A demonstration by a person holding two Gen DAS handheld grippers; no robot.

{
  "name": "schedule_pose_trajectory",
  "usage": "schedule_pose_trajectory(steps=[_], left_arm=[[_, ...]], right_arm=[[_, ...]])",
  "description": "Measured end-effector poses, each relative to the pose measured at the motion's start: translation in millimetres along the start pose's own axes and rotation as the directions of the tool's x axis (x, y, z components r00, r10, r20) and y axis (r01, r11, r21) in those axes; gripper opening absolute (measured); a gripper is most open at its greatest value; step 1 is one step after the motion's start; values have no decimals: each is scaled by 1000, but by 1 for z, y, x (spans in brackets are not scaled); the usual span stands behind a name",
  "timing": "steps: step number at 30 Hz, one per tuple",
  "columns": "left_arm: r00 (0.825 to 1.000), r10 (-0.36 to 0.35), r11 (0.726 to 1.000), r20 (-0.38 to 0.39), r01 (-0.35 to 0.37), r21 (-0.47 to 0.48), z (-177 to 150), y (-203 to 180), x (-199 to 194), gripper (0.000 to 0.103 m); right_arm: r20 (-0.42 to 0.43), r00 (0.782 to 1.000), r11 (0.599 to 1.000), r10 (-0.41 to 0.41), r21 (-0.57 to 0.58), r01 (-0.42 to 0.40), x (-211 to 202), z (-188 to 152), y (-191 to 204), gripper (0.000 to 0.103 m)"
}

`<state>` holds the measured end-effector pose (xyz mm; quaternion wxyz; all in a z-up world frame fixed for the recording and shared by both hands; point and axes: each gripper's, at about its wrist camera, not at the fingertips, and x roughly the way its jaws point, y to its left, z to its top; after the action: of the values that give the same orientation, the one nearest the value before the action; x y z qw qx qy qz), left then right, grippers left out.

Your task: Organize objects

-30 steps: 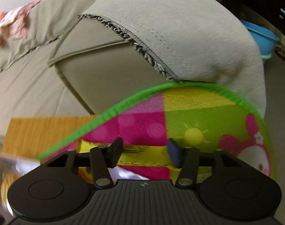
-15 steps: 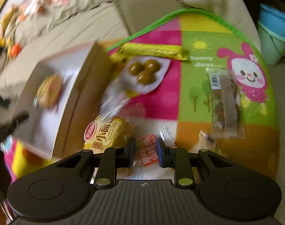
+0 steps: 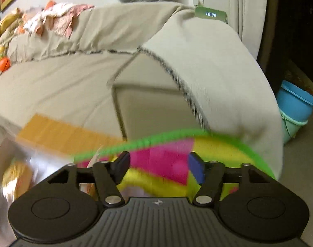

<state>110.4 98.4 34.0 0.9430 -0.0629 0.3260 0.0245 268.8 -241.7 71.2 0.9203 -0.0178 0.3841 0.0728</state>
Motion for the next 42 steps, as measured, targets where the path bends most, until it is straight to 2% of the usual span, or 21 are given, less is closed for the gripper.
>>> schedule_pose_trajectory(steps=[2,5,8,12,15,17,21,22,24,25,26,28,32,37,38,40,42], left_arm=[[1000,-4,1000,-2,4,1,0,1,-1,13],[1000,-12,1000,2,12,-4,-1,3,-1,13],[1000,-13,1000,9,13,-1,-2,3,-1,13],[1000,-16,1000,10,16,-3,-1,3,-1,13],[1000,-15,1000,10,15,0,-1,2,-1,13],[1000,-14,1000,10,14,0,-1,2,-1,13],[1000,-13,1000,10,13,1,-1,3,-1,13],[1000,-14,1000,10,14,1,-1,3,-1,13],[1000,-14,1000,11,14,1,-1,2,-1,13],[1000,-14,1000,11,14,1,-1,2,-1,13],[1000,-14,1000,12,14,0,-1,3,-1,13],[1000,-14,1000,14,14,-3,-2,3,0,13],[1000,-16,1000,19,16,-12,-3,4,0,13],[1000,-13,1000,16,13,-20,-3,2,2,13],[1000,-13,1000,16,13,-21,-3,2,2,13],[1000,-13,1000,16,14,-25,-3,2,1,13],[1000,-14,1000,16,15,-27,-3,2,1,13]], right_arm=[[-31,999,1000,14,-6,-14,9,8,-4,66],[-9,998,998,65,2,-65,-9,1,-14,66],[59,989,989,137,44,-140,-42,-10,-27,66],[111,983,986,150,60,-157,-62,-13,-30,66],[89,990,993,111,29,-114,-42,-8,-12,66],[41,994,994,104,39,-106,-15,-6,-2,66],[-52,999,1000,-8,27,10,47,-11,16,62],[-77,997,999,-27,23,29,57,-13,17,58],[-83,996,999,-26,34,29,63,-17,13,57],[-100,995,999,-7,43,12,62,-16,9,52],[-118,993,998,18,54,-12,58,-18,5,38],[-169,985,998,37,55,-28,49,-26,0,23],[-197,979,998,55,29,-51,16,-61,-2,22],[-234,960,984,156,123,-130,-32,-102,-3,22],[-220,959,980,176,131,-150,-45,-108,-3,23],[-165,972,982,168,120,-149,-77,-120,1,25],[-88,986,987,140,87,-133,-113,-131,4,37]])
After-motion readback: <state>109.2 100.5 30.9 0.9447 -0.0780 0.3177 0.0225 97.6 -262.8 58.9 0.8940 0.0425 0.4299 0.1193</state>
